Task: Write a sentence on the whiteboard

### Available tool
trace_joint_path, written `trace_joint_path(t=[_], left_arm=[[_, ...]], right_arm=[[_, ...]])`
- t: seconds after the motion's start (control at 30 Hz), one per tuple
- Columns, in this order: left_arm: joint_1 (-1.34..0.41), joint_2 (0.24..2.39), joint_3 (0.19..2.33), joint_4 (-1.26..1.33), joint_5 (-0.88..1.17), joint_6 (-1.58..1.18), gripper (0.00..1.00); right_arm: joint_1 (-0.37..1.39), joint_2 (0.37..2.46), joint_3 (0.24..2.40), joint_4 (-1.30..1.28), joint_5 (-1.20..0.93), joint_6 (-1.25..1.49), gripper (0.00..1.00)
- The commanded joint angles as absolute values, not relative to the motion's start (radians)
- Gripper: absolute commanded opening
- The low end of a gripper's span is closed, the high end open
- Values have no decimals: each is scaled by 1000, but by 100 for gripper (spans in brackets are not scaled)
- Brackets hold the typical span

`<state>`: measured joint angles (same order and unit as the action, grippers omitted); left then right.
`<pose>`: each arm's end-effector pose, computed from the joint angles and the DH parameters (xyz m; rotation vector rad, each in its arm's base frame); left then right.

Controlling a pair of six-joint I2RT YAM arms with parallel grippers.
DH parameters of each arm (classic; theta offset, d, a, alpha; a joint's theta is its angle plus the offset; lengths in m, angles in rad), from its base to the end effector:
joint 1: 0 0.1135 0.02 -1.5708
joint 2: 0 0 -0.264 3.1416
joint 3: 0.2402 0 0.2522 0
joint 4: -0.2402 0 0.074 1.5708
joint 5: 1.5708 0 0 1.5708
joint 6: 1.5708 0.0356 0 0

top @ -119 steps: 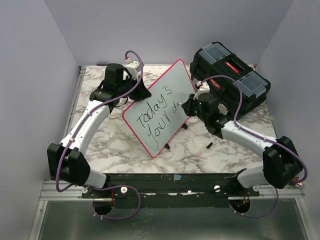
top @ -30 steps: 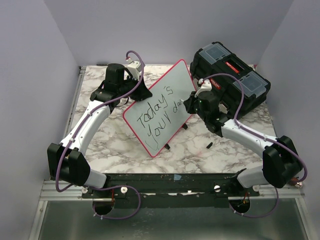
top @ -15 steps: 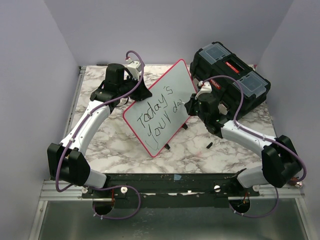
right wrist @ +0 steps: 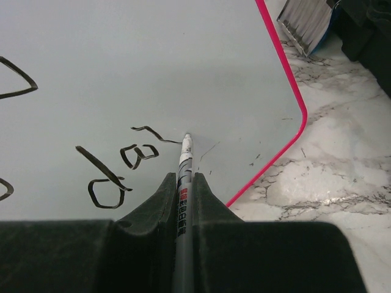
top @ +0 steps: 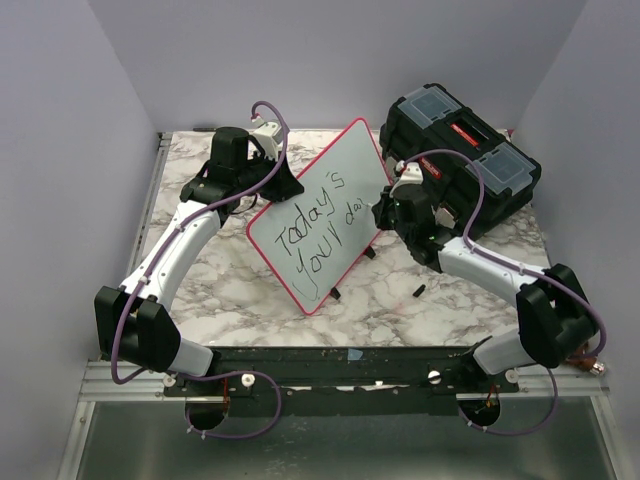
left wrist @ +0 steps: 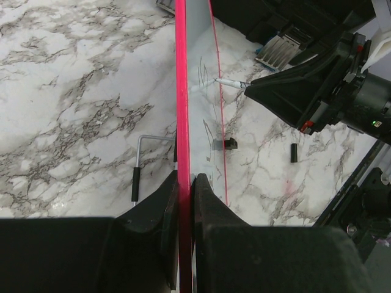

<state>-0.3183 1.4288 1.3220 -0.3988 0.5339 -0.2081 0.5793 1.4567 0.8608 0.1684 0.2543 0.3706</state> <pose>0.3022 -0.1187 0.3577 0.4512 2.0671 -0.8719 0.2769 0.1704 0.2430 -0.0446 2.0011 0.3600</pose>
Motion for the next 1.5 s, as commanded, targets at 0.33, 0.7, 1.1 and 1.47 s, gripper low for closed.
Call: trace_joint_path(t=[0.33, 0.7, 1.1, 1.47], left_arm=[[-335, 1436, 1313, -459, 526, -106, 0], [-336, 1435, 1313, -459, 525, -104, 0], [-336, 1433, 1313, -460, 525, -106, 0], [-336, 1428, 1311, -457, 526, -107, 0]], right_arm=[[579, 1507, 964, 183, 207, 370, 1], [577, 1513, 985, 183, 188, 371, 1], [576, 1490, 905, 198, 176, 393, 1], [577, 1470, 834, 209, 167, 414, 1]])
